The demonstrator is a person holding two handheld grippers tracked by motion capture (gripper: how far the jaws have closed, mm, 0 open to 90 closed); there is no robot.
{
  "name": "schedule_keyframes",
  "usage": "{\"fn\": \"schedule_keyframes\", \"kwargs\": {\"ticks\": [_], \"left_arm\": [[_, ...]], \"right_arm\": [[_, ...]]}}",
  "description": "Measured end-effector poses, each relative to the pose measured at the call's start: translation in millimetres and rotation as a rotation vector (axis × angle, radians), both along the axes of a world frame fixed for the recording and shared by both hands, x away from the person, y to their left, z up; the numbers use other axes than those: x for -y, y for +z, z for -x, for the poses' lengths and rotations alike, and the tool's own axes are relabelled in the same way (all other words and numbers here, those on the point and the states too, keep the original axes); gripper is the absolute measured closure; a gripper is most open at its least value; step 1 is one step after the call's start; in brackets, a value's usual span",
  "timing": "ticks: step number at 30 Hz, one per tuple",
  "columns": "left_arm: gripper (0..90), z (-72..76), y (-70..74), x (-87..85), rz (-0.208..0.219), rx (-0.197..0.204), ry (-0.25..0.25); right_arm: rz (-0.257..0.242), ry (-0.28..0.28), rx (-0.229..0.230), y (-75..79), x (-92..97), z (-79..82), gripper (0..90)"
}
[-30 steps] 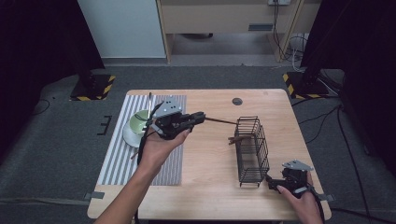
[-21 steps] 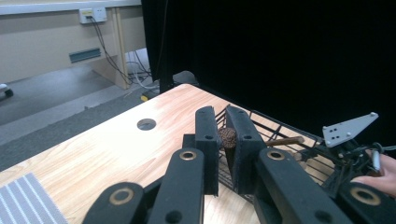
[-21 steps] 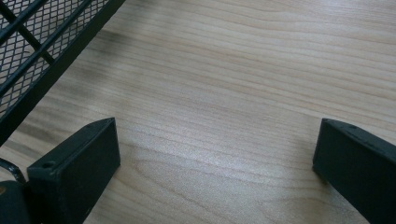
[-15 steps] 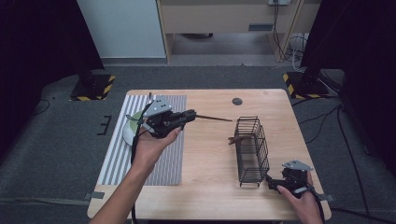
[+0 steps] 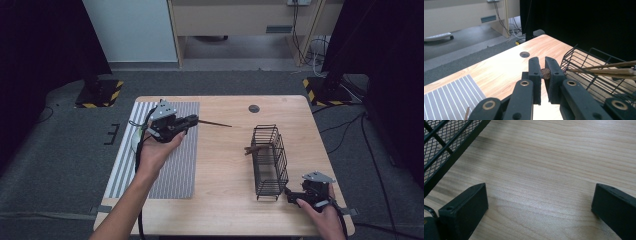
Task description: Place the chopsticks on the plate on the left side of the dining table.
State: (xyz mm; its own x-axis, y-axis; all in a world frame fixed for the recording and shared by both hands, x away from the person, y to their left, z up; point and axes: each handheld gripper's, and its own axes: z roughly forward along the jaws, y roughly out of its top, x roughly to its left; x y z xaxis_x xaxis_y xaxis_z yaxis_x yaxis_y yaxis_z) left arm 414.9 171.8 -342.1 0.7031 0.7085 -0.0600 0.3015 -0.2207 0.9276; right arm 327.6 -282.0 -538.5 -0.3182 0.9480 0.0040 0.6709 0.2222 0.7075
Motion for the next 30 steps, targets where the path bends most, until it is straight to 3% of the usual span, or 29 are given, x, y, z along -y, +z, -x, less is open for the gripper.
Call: {"fn": "schedule_keyframes", "kwargs": {"ticks": [19,30], "left_arm": [[83.3,-12.6,-11.6,-0.6,-0.072,-0.005,0.033],[83.3,-12.1,-22.7,-12.7,-0.079,-0.014,0.062]], "right_arm": [[0.000,0.000,0.000,0.0,0.0,0.0,0.8],[0.000,0.000,0.000,0.0,0.0,0.0,0.8]]}}
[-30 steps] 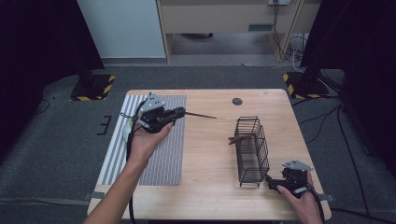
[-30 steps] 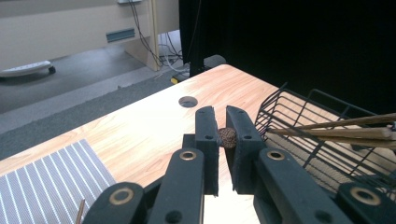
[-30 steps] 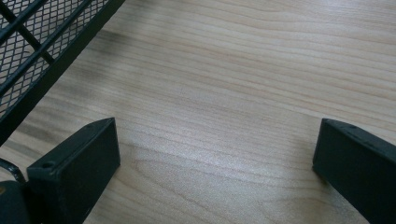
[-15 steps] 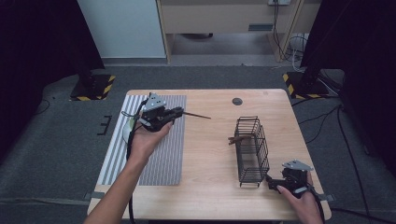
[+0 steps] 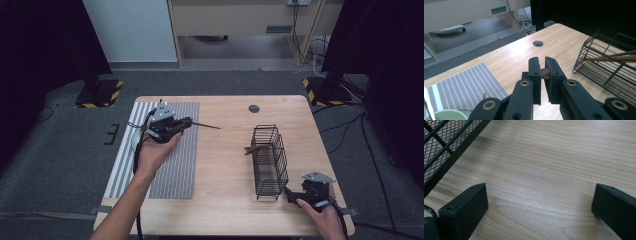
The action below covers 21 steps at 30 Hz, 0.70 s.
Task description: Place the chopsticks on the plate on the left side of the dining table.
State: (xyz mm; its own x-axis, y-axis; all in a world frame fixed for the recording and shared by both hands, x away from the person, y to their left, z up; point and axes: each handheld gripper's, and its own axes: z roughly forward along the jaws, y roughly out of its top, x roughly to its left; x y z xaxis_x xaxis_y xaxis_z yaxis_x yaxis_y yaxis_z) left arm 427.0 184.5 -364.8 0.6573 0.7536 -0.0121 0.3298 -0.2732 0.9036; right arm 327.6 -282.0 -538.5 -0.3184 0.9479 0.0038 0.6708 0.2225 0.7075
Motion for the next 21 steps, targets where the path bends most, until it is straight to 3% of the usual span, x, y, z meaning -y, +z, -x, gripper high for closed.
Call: {"fn": "schedule_keyframes", "kwargs": {"ticks": [13,21], "left_arm": [[83.3,-0.9,-7.4,-12.4,-0.003,-0.009,0.028],[83.3,-1.6,-14.2,-24.9,-0.027,-0.010,0.062]], "right_arm": [[0.000,0.000,0.000,0.0,0.0,0.0,0.8],[0.000,0.000,0.000,0.0,0.0,0.0,0.7]]}}
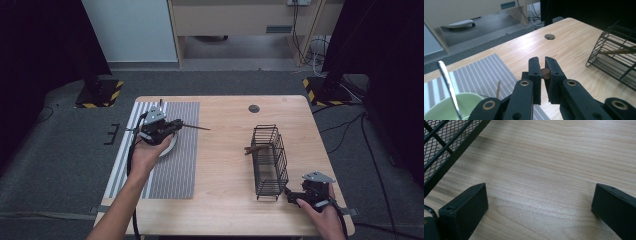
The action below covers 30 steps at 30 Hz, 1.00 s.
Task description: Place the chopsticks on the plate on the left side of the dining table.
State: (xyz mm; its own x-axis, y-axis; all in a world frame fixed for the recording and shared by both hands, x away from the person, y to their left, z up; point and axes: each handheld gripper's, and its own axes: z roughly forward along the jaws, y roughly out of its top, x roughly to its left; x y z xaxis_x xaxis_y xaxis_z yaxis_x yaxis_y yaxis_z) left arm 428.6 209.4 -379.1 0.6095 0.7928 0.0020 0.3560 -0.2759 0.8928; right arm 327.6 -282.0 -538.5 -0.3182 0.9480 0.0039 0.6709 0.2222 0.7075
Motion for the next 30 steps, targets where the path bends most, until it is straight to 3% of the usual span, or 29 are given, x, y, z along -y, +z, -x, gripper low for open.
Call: {"fn": "schedule_keyframes", "kwargs": {"ticks": [17,30], "left_arm": [[83.3,-1.5,-3.1,-30.7,-0.013,0.004,0.076],[83.3,2.0,-5.3,-43.6,-0.024,0.007,0.098]], "right_arm": [[0.000,0.000,0.000,0.0,0.0,0.0,0.7],[0.000,0.000,0.000,0.0,0.0,0.0,0.7]]}}
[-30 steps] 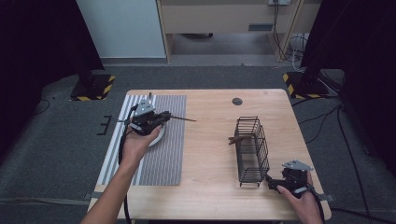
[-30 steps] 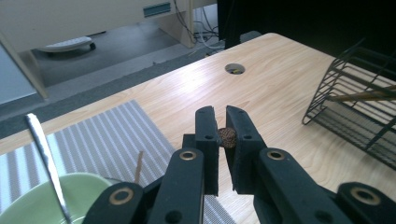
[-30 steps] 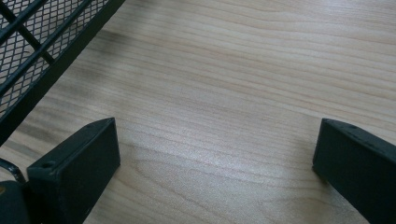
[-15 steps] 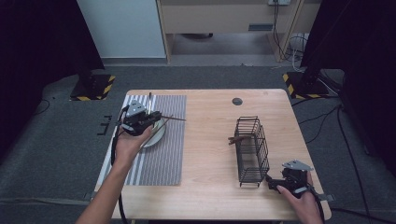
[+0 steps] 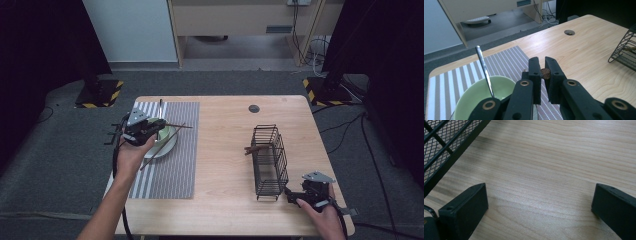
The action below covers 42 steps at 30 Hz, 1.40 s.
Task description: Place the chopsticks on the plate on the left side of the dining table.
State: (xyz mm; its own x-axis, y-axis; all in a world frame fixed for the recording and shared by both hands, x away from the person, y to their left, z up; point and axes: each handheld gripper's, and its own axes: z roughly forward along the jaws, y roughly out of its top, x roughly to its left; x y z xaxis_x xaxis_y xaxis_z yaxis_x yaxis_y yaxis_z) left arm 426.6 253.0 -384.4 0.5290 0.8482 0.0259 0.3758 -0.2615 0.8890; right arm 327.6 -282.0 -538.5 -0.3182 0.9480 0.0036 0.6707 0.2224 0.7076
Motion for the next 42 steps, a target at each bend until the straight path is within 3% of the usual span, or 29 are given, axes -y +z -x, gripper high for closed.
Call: {"fn": "schedule_keyframes", "kwargs": {"ticks": [20,31,42], "left_arm": [[83.2,8.5,-8.6,-12.2,-0.005,-0.002,0.021],[83.1,23.4,-15.1,-14.8,-0.044,-0.013,0.024],[83.1,35.7,-27.2,-21.9,-0.048,-0.034,0.033]], "right_arm": [[0.000,0.000,0.000,0.0,0.0,0.0,0.7],[0.000,0.000,0.000,0.0,0.0,0.0,0.8],[0.000,0.000,0.000,0.0,0.0,0.0,0.7]]}}
